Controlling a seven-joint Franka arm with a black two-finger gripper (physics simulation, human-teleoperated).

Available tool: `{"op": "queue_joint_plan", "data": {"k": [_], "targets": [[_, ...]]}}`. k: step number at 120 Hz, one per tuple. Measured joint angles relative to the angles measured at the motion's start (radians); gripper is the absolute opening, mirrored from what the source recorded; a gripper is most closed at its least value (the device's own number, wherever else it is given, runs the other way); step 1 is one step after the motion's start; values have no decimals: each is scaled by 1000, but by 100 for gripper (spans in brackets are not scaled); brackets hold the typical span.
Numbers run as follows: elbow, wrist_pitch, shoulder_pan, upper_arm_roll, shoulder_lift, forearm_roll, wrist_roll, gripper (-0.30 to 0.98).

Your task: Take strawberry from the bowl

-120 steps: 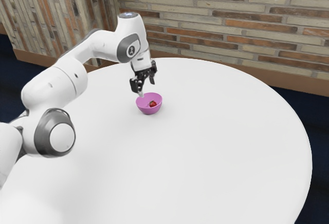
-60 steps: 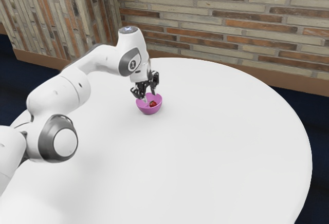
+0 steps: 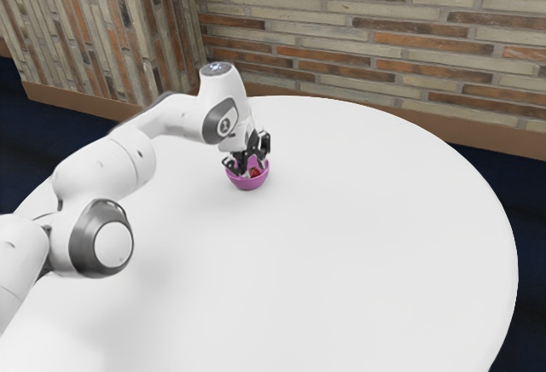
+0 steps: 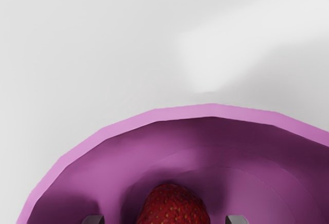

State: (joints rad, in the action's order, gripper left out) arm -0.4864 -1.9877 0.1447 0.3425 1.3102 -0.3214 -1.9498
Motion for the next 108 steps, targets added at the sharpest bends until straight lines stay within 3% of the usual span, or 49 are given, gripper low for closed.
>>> {"op": "queue_joint_plan", "data": {"k": [19, 44, 76, 88, 108], "targets": [[-1, -7, 12, 10, 9, 1, -18, 25], [-61, -14, 14, 10, -39, 4, -28, 7], [-429, -27, 31, -12, -391, 16, 5, -5], [-484, -30, -23, -11, -450, 38, 23, -7], [-494, -35, -173, -12, -442, 77, 52, -8]]}}
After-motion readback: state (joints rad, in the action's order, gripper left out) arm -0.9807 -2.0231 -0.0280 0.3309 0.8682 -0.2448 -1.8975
